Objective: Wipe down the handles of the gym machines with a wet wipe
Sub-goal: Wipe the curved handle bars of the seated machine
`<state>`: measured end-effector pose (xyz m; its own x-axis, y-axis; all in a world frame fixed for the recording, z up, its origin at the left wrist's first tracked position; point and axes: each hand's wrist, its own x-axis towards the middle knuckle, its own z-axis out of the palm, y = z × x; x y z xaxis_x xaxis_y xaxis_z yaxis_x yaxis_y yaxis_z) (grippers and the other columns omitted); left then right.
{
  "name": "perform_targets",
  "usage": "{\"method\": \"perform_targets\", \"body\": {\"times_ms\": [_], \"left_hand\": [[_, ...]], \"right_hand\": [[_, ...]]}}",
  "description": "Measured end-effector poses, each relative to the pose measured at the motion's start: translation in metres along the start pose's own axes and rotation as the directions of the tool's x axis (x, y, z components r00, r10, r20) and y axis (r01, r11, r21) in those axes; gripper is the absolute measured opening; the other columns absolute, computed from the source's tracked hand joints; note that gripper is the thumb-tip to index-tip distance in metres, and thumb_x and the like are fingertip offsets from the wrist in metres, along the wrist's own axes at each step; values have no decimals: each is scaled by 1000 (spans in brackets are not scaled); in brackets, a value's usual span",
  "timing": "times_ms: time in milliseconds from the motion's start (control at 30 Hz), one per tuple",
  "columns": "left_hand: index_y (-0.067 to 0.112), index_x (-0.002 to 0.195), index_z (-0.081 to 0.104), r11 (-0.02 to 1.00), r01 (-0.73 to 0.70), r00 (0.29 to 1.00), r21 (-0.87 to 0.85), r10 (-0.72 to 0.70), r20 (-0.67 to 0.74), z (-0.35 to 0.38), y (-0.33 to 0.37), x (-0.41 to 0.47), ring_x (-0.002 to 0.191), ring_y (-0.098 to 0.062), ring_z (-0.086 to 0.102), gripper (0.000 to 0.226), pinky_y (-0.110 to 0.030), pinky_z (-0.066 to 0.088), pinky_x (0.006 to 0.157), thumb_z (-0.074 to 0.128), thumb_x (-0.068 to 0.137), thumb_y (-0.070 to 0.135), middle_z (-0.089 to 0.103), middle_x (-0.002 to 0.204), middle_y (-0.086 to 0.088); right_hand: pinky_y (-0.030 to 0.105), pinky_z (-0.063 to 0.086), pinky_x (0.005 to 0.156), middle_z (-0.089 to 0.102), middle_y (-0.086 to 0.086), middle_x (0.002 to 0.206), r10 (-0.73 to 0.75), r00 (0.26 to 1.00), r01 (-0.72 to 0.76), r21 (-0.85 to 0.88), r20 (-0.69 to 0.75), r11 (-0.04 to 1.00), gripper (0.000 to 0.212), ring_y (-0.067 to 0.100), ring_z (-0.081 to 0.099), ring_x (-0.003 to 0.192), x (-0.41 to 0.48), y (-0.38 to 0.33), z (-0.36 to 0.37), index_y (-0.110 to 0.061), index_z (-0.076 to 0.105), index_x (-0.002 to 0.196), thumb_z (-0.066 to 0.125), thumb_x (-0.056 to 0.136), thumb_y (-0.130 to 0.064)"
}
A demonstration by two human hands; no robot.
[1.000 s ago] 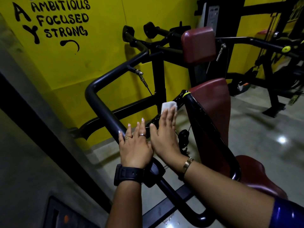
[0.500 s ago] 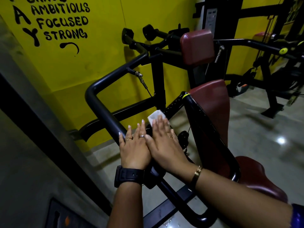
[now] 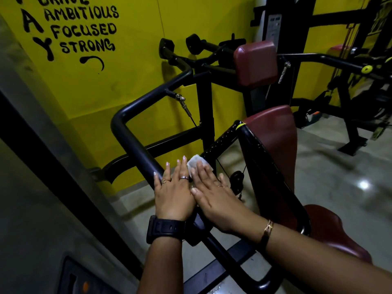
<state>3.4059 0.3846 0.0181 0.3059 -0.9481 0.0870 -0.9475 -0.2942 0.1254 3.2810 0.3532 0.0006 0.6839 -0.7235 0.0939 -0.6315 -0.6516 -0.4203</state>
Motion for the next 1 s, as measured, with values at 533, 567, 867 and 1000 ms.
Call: {"method": "perform_targets", "body": {"times_ms": [533, 567, 867, 1000], "left_hand": [[14, 153, -16, 999, 40, 999, 18, -40, -9, 3, 3, 2, 149, -18, -14, 75, -44, -8, 119, 34, 100, 30, -13, 163, -2], [14, 154, -14, 999, 44, 999, 13, -43, -12, 2, 3, 2, 149, -18, -14, 74, -44, -8, 119, 35, 100, 30, -11, 163, -2], [13, 149, -26, 999, 31, 997, -44, -35, -75, 2, 3, -2, 150, -17, -8, 79, -43, -7, 119, 33, 100, 33, -6, 164, -4], [14, 152, -21, 999, 33, 998, -35, -35, -57, 2, 3, -1, 150, -18, -12, 79, -44, -7, 120, 35, 99, 30, -8, 164, -2]], "right_hand": [[44, -14, 117, 59, 3, 130, -73, 986, 35, -240, -152, 970, 69, 16, 32, 139, 55, -12, -30, -18, 64, 121, 5, 101, -47], [44, -14, 117, 63, 4, 121, -81, 985, 42, -249, -150, 968, 70, 17, 38, 135, 60, -12, -31, -17, 68, 115, 6, 102, -47], [44, 3, 117, 57, 12, 130, 103, 921, -252, -373, -375, 893, 77, 25, 34, 136, 64, 13, -51, -7, 62, 119, 3, 94, -51], [40, 7, 117, 54, 18, 133, 13, 965, -112, -365, -264, 924, 100, 27, 32, 138, 63, 0, -34, -4, 61, 120, -14, 79, -56]]}}
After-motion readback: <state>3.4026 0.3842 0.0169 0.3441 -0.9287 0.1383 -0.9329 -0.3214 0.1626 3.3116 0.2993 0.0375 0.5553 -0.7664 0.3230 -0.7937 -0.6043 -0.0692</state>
